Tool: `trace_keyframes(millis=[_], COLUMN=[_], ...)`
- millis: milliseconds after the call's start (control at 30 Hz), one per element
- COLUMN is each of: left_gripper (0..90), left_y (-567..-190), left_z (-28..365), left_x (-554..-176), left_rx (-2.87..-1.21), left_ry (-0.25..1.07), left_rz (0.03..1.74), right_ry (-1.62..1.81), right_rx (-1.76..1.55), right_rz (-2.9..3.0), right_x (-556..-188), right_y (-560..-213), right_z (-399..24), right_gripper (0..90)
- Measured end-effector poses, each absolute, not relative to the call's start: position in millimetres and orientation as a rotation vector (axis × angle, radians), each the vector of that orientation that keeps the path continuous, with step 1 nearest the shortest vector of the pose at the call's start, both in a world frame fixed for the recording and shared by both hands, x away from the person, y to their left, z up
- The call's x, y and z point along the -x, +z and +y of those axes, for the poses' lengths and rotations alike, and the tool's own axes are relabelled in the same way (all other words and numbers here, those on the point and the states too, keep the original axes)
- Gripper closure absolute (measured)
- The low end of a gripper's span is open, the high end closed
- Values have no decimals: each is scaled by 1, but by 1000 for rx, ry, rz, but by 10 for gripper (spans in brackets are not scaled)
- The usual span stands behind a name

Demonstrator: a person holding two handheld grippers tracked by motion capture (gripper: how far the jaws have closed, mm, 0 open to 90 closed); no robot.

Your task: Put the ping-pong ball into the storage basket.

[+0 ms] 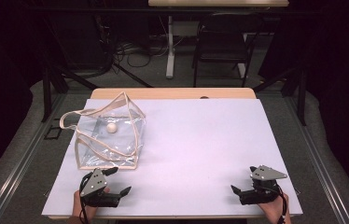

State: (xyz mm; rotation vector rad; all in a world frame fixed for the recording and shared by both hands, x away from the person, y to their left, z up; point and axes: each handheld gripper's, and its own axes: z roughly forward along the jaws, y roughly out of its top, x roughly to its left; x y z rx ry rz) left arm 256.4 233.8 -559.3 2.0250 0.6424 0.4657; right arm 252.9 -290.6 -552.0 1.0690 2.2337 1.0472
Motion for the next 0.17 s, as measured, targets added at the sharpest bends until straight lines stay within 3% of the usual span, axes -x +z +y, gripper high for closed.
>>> trace_keyframes(millis=[167], left_gripper=[160], left_y=[-560], left_z=[234], left_x=[-257], left_rx=[-2033], left_ry=[466], left_rz=[641], right_ry=[1061], right_rx=[-1084], right_rz=[2231], right_x=[-254], right_y=[-556], right_z=[-294], right_gripper=[6])
